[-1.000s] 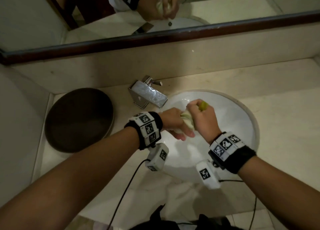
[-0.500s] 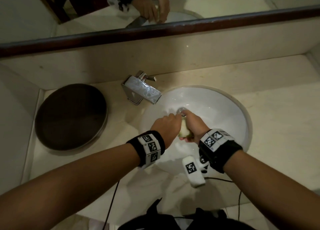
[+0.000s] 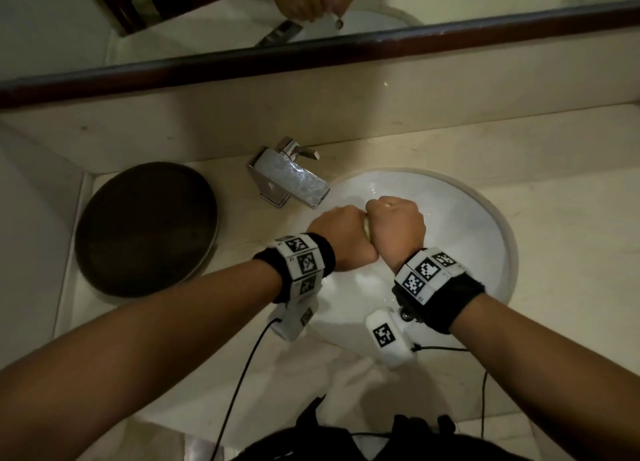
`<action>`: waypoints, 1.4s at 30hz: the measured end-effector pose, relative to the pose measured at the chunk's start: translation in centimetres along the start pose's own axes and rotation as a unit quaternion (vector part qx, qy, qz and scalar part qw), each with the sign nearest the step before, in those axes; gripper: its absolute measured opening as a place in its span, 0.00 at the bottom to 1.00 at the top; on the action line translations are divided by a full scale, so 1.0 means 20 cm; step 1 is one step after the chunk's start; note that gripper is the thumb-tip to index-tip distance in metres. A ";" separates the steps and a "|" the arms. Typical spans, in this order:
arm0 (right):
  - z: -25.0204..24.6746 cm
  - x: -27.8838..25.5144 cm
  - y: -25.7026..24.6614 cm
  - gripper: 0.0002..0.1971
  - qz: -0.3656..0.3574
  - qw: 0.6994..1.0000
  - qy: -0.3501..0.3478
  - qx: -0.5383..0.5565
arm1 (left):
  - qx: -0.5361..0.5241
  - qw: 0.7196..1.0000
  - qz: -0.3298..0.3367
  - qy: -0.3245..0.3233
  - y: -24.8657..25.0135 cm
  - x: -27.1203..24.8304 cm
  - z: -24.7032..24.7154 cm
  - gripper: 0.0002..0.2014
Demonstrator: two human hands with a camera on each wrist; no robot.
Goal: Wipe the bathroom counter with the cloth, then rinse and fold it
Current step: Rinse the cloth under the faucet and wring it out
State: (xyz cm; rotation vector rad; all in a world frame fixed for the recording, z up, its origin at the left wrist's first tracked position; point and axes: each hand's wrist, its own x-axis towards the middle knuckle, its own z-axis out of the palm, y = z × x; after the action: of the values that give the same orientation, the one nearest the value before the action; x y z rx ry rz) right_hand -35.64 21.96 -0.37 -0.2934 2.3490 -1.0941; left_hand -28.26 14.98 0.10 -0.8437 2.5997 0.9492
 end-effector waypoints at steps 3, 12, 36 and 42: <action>-0.01 0.01 -0.03 0.19 -0.038 0.999 -0.010 -0.025 | -0.072 0.996 -0.018 -0.055 0.00 0.02 -0.03 0.07; -0.05 0.05 -0.07 0.21 -0.173 0.982 -0.051 -0.049 | -0.234 0.965 -0.017 -0.119 -0.02 0.03 -0.08 0.18; -0.21 -0.23 -0.03 0.28 -0.074 0.961 -0.254 -0.084 | -0.144 0.988 0.005 -0.053 -0.20 -0.37 -0.10 0.31; -0.30 -0.26 -0.05 0.15 -0.099 0.968 -0.216 -0.085 | -0.021 0.998 0.049 0.014 -0.10 -0.43 -0.09 0.27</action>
State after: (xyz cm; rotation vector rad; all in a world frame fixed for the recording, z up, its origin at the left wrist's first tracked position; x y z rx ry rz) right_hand -34.64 27.27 5.59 -0.7639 2.0496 -0.8135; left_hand -20.19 16.28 3.97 -0.7508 2.6744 1.0293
